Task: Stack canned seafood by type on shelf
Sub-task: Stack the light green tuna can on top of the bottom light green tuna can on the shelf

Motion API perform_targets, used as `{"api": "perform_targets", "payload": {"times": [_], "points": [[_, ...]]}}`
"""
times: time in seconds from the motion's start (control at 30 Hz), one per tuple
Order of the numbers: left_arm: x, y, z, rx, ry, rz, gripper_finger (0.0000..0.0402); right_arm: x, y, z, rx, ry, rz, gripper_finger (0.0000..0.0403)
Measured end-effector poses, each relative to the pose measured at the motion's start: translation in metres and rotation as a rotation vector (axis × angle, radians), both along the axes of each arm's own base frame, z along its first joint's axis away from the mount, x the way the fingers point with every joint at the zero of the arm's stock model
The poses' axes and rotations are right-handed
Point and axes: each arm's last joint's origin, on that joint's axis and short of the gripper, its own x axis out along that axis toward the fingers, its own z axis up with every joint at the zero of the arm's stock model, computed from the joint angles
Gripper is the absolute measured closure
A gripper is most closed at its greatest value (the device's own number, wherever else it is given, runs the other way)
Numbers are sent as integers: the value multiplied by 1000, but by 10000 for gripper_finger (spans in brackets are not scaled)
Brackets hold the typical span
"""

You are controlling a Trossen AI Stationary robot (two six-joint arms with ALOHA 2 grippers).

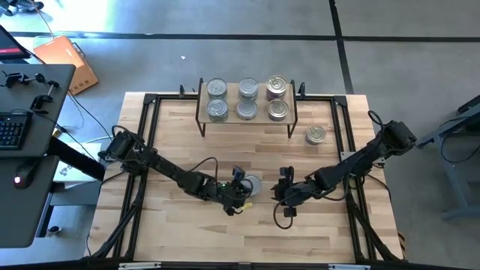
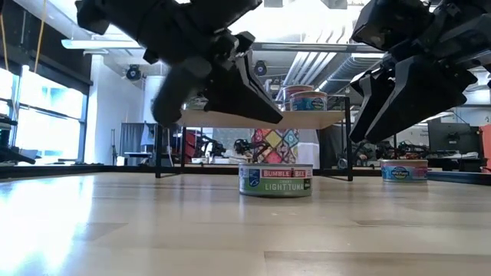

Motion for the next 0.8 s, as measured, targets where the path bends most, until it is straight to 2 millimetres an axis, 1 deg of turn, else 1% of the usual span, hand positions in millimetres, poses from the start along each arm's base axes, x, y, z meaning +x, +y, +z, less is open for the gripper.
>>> {"api": "perform_targets", "payload": {"times": [0.1, 0.2, 0.4, 0.5, 0.57, 0.63, 0.7, 0.8], "points": [[2, 1, -1, -89, 26, -74, 399, 0, 0, 0, 0, 0, 0, 256], [2, 2, -5, -115, 58, -142, 379, 0, 0, 0, 0, -1, 0, 256], [6, 6, -13, -85, 73, -149, 297, 0, 0, 0, 0, 0, 0, 256], [7, 12, -26, -66, 126, -125, 257, 0, 0, 0, 0, 0, 0, 256], [9, 15, -33, -48, 140, -110, 241, 0, 0, 0, -1, 2, 0, 256], [9, 16, -39, -28, 151, -101, 236, 0, 0, 0, -1, 2, 0, 256], [10, 16, -43, -3, 155, -101, 241, 0, 0, 0, -3, 5, 0, 256], [12, 16, -50, 13, 160, -89, 270, 0, 0, 0, -6, 4, 4, 256]]}}
